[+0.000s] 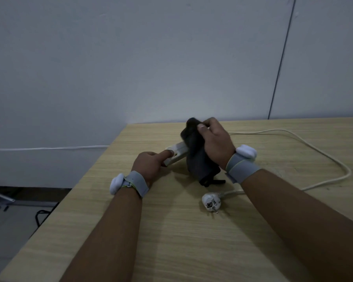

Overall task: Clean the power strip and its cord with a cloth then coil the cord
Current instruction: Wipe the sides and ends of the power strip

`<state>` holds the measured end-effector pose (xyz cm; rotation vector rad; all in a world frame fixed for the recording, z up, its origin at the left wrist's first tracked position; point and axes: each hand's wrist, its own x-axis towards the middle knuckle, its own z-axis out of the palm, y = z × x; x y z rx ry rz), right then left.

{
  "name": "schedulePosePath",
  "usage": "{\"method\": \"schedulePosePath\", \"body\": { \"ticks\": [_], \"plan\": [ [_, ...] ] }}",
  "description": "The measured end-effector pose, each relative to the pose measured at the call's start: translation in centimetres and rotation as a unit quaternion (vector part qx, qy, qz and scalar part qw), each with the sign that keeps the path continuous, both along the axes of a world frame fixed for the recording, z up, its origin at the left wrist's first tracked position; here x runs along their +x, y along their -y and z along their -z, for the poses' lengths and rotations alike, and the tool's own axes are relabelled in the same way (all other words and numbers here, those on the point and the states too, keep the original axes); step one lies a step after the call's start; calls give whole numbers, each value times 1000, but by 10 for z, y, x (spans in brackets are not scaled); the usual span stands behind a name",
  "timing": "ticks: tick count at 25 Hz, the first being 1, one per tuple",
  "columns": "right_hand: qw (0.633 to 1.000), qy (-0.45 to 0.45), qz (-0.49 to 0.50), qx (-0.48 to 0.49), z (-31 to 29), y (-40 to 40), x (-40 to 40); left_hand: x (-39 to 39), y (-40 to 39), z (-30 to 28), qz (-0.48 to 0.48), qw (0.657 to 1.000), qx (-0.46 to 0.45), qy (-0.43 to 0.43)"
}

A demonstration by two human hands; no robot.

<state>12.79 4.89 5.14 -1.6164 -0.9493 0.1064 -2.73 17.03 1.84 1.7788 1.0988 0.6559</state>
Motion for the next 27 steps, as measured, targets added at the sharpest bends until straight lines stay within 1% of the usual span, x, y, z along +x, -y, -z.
{"method": "schedulePosePath", "body": {
  "ticks": [2, 3, 5, 6, 8, 10, 12, 15, 18, 20, 23, 25, 27],
  "plan": [
    [996, -55, 73, 24, -3, 0, 15, 0, 3, -1, 3, 1000, 9, -7],
    [993, -56, 103, 28, -4, 1, 23, 1, 4, -2, 0, 1000, 13, -8],
    [992, -14, 127, 17, -5, 5, 32, 2, 6, -4, -1, 1000, 23, -13],
    [993, 22, 118, 0, -3, 6, 31, 2, 7, -4, 1, 999, 27, -17],
    [990, 121, 54, -56, 5, 5, 23, 2, 8, -5, 6, 999, 33, -26],
    [968, 223, -46, -107, 15, 3, 11, 3, 10, -6, 6, 999, 29, -25],
    [945, 281, -108, -129, 18, 2, 5, 3, 10, -6, 6, 999, 23, -22],
    [923, 335, -122, -144, 17, 4, 10, 3, 11, -6, 0, 1000, 22, -17],
    [900, 405, -72, -143, 22, 1, 14, 4, 12, -5, 1, 999, 33, -9],
    [892, 428, -41, -139, 23, -2, 15, 6, 14, -4, 6, 999, 42, -4],
    [887, 439, -14, -140, 26, -2, 18, 9, 18, -4, 17, 999, 50, 8],
    [889, 438, -10, -135, 26, -1, 21, 8, 21, -6, 29, 998, 34, 52],
    [896, 425, -2, -131, 22, 1, 24, 6, 21, -7, 56, 993, -3, 108]
  ]
}}
